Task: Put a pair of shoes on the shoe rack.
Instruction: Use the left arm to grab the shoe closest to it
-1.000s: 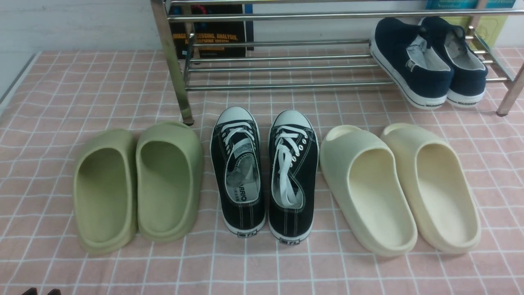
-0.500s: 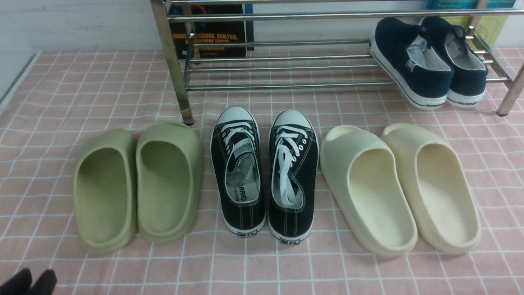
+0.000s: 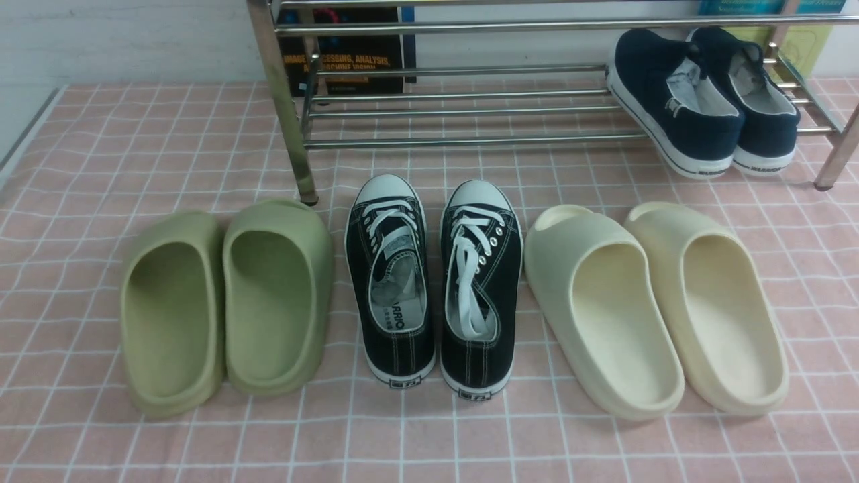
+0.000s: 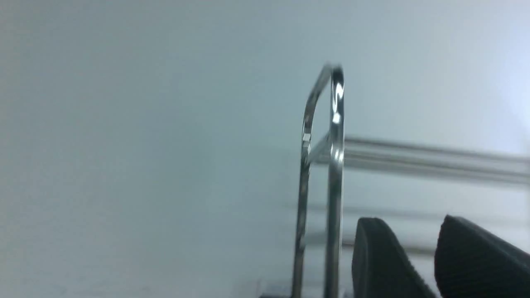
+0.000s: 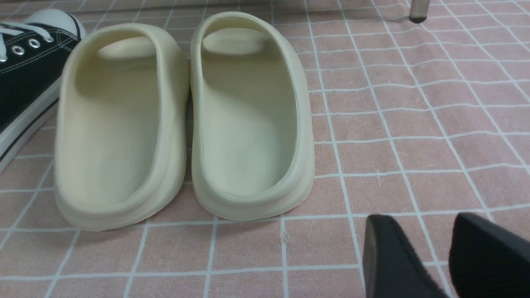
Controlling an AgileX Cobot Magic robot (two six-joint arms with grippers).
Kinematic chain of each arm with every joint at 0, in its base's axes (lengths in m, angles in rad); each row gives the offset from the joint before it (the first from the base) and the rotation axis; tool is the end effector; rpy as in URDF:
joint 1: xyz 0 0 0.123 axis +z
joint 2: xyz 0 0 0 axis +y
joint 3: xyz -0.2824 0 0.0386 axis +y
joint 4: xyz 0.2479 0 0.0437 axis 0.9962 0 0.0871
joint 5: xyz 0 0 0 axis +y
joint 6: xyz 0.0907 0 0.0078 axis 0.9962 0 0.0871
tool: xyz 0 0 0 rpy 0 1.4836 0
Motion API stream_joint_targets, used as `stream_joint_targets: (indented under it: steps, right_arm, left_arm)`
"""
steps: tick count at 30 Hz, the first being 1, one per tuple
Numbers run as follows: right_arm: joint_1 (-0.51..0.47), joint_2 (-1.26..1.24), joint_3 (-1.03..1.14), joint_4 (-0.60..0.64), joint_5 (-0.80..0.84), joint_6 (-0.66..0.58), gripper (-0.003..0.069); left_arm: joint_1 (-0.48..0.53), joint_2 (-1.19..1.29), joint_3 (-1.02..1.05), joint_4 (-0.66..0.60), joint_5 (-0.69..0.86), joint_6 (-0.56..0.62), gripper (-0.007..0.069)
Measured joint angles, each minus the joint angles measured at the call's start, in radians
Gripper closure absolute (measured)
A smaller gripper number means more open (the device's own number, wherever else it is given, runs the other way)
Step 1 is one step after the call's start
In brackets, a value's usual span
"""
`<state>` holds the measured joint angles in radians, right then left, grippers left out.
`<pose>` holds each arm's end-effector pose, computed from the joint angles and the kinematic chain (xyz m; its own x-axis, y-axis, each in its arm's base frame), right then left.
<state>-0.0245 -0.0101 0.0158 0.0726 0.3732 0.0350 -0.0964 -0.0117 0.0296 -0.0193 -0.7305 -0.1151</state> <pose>0.0526 0.0011 0.1748 -0.2852 0.1094 -0.9522 0.0285 0.9940 0.1057 0.0293 -0.0017 0.2627 0.6966 -0.1971 -0.6899 0.1787 0.9789 -0.0991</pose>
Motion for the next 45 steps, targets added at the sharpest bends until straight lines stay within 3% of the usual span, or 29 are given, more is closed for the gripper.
stream_joint_targets:
  steps: [2,5,9,11,12,15,21,25,31,34,40,41,45]
  right_arm:
    - [0.0,0.0,0.0,0.0,0.0,0.0,0.0422]
    - [0.0,0.0,0.0,0.0,0.0,0.0,0.0422]
    - [0.0,0.0,0.0,0.0,0.0,0.0,0.0422]
    - [0.0,0.0,0.0,0.0,0.0,0.0,0.0422]
    - [0.0,0.0,0.0,0.0,0.0,0.0,0.0422]
    - [0.0,0.0,0.0,0.0,0.0,0.0,0.0422]
    - [0.0,0.0,0.0,0.0,0.0,0.001,0.0422]
    - [0.0,0.0,0.0,0.0,0.0,0.001,0.0422]
    - [0.0,0.0,0.0,0.0,0.0,0.001,0.0422]
    - [0.0,0.0,0.0,0.0,0.0,0.001,0.0422]
    - [0.0,0.0,0.0,0.0,0.0,0.001,0.0422]
    - [0.0,0.0,0.0,0.0,0.0,0.001,0.0422]
    - [0.0,0.0,0.0,0.0,0.0,0.001,0.0422]
  left_arm:
    - [0.0,-0.001,-0.018,-0.002,-0.015,-0.092,0.0385]
    - [0.0,-0.001,-0.132,-0.019,0.184,-0.115,0.0385]
    - [0.0,0.129,-0.371,-0.056,0.69,0.05,0.0385]
    - [0.0,0.192,-0.42,-0.057,0.807,0.096,0.0385]
    - [0.0,0.329,-0.49,-0.057,1.009,0.155,0.0385]
    - [0.0,0.499,-0.561,-0.063,1.18,0.188,0.0385]
    - [0.0,0.781,-0.605,-0.115,1.264,0.198,0.0385]
    - [0.0,0.946,-0.635,-0.268,1.291,0.163,0.0385]
    - [0.0,1.209,-0.868,-0.546,1.589,0.343,0.0385]
    - [-0.024,1.317,-0.967,-0.598,1.66,0.393,0.0385]
    - [-0.239,1.449,-1.123,-0.423,1.663,0.303,0.0385]
    - [-0.317,1.476,-1.169,-0.312,1.649,0.226,0.0385]
    - [-0.437,1.553,-1.248,-0.053,1.591,0.008,0.037]
